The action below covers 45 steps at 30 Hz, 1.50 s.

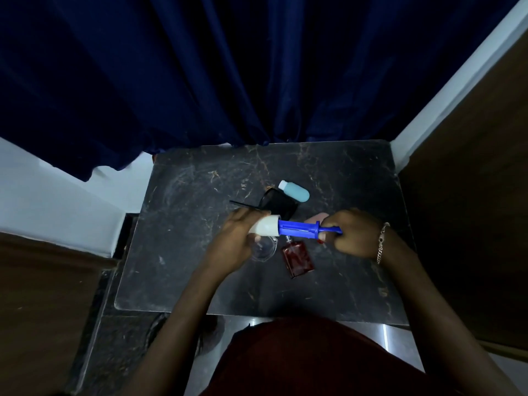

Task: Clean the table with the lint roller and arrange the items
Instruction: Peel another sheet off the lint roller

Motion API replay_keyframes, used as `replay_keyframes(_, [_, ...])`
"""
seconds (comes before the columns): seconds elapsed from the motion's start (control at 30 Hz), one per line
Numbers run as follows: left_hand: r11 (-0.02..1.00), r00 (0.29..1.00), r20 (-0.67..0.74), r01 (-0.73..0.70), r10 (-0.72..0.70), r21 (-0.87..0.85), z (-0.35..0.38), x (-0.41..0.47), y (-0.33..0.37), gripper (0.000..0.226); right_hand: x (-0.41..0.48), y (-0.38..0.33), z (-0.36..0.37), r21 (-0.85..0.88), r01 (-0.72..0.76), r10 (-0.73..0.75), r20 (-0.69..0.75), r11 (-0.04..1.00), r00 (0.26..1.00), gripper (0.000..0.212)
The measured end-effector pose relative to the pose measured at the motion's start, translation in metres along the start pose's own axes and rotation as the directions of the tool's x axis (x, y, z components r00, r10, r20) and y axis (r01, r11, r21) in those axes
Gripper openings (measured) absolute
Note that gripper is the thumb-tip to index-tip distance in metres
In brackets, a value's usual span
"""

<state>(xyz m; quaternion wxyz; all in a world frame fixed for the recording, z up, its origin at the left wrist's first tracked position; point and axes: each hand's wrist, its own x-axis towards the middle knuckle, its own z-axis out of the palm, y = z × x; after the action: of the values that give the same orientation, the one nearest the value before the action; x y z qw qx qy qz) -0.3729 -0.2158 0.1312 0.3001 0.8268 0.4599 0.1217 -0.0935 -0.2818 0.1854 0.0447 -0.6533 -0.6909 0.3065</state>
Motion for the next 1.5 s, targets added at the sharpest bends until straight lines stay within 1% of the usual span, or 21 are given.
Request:
replay_keyframes(0.07, [0.999, 0.999, 0.009, -0.037, 0.037, -0.005, -0.006, 0.001, 0.0, 0.066, 0.002, -0.003, 0.005, -0.018, -0.001, 0.001, 0.007, 1.0, 1.0, 0.017])
replay_keyframes(0.2, [0.989, 0.984, 0.102, -0.145, 0.147, -0.03, -0.001, 0.001, 0.019, 0.068, 0.014, -0.011, 0.026, -0.081, 0.046, -0.043, 0.044, 0.996, 0.998, 0.02])
replay_keyframes(0.3, [0.99, 0.984, 0.114, -0.137, 0.14, -0.036, 0.007, 0.001, 0.028, 0.067, 0.017, -0.012, 0.033, -0.089, 0.041, -0.038, 0.034, 0.995, 0.999, 0.018])
replay_keyframes(0.37, [0.989, 0.982, 0.117, -0.148, 0.149, -0.024, 0.009, 0.002, 0.032, 0.065, 0.015, -0.014, 0.034, -0.155, 0.057, -0.054, 0.021, 0.986, 0.998, 0.017])
replay_keyframes(0.4, [0.987, 0.98, 0.123, -0.158, 0.159, -0.013, 0.01, 0.003, 0.034, 0.065, 0.015, -0.013, 0.036, -0.153, 0.044, -0.043, 0.004, 0.987, 0.999, 0.018])
replay_keyframes(0.5, [0.986, 0.977, 0.141, -0.164, 0.161, 0.011, 0.011, 0.007, 0.038, 0.066, 0.017, -0.011, 0.039, -0.058, -0.01, 0.008, -0.027, 0.998, 1.0, 0.023])
replay_keyframes(0.57, [0.985, 0.976, 0.139, -0.169, 0.166, 0.011, 0.009, 0.011, 0.039, 0.065, 0.018, -0.009, 0.038, -0.043, 0.005, -0.007, -0.034, 0.999, 0.999, 0.024])
replay_keyframes(0.73, [0.982, 0.973, 0.141, -0.186, 0.181, 0.02, 0.002, 0.016, 0.042, 0.065, 0.013, -0.008, 0.043, -0.036, 0.032, -0.035, -0.112, 0.999, 0.993, 0.021])
replay_keyframes(0.77, [0.982, 0.972, 0.146, -0.19, 0.186, 0.019, 0.0, 0.019, 0.04, 0.066, 0.011, -0.008, 0.045, -0.016, 0.036, -0.038, -0.121, 0.999, 0.992, 0.021])
replay_keyframes(0.9, [0.971, 0.964, 0.154, -0.228, 0.215, 0.07, -0.009, 0.029, 0.034, 0.071, 0.004, -0.004, 0.052, 0.176, 0.103, -0.082, -0.119, 0.979, 0.989, 0.019])
replay_keyframes(0.97, [0.966, 0.956, 0.175, -0.25, 0.234, 0.072, -0.012, 0.037, 0.035, 0.071, 0.003, 0.001, 0.054, 0.207, 0.126, -0.1, -0.133, 0.97, 0.986, 0.015])
replay_keyframes(1.03, [0.963, 0.946, 0.211, -0.262, 0.245, 0.06, -0.01, 0.044, 0.037, 0.07, 0.003, 0.007, 0.053, 0.198, 0.111, -0.087, -0.127, 0.974, 0.988, 0.015])
replay_keyframes(1.1, [0.965, 0.942, 0.232, -0.26, 0.243, 0.045, -0.005, 0.053, 0.039, 0.07, 0.007, 0.017, 0.051, 0.179, 0.08, -0.057, -0.125, 0.981, 0.99, 0.021])
replay_keyframes(1.17, [0.969, 0.954, 0.204, -0.238, 0.222, 0.06, 0.003, 0.062, 0.041, 0.073, 0.014, 0.029, 0.051, 0.169, 0.051, -0.029, -0.128, 0.984, 0.991, 0.025])
replay_keyframes(1.2, [0.971, 0.962, 0.18, -0.225, 0.207, 0.081, 0.005, 0.065, 0.042, 0.077, 0.019, 0.036, 0.052, 0.19, 0.031, -0.006, -0.13, 0.981, 0.991, 0.026])
replay_keyframes(1.27, [0.975, 0.975, 0.155, -0.181, 0.161, 0.128, 0.009, 0.074, 0.046, 0.085, 0.035, 0.058, 0.056, 0.252, -0.05, 0.091, -0.154, 0.966, 0.984, 0.029])
replay_keyframes(1.33, [0.976, 0.983, 0.147, -0.134, 0.109, 0.172, 0.009, 0.082, 0.05, 0.087, 0.052, 0.084, 0.062, 0.335, -0.128, 0.209, -0.219, 0.933, 0.953, 0.043])
replay_keyframes(1.4, [0.975, 0.99, 0.116, -0.098, 0.077, 0.197, 0.01, 0.09, 0.053, 0.087, 0.073, 0.12, 0.067, 0.376, -0.194, 0.316, -0.297, 0.906, 0.901, 0.058])
replay_keyframes(1.47, [0.973, 0.994, 0.098, -0.07, 0.05, 0.221, 0.012, 0.096, 0.053, 0.087, 0.091, 0.153, 0.06, 0.345, -0.33, 0.439, -0.31, 0.879, 0.843, 0.059])
replay_keyframes(1.5, [0.97, 0.995, 0.098, -0.056, 0.034, 0.237, 0.012, 0.099, 0.052, 0.088, 0.1, 0.168, 0.055, 0.326, -0.405, 0.497, -0.284, 0.854, 0.82, 0.056])
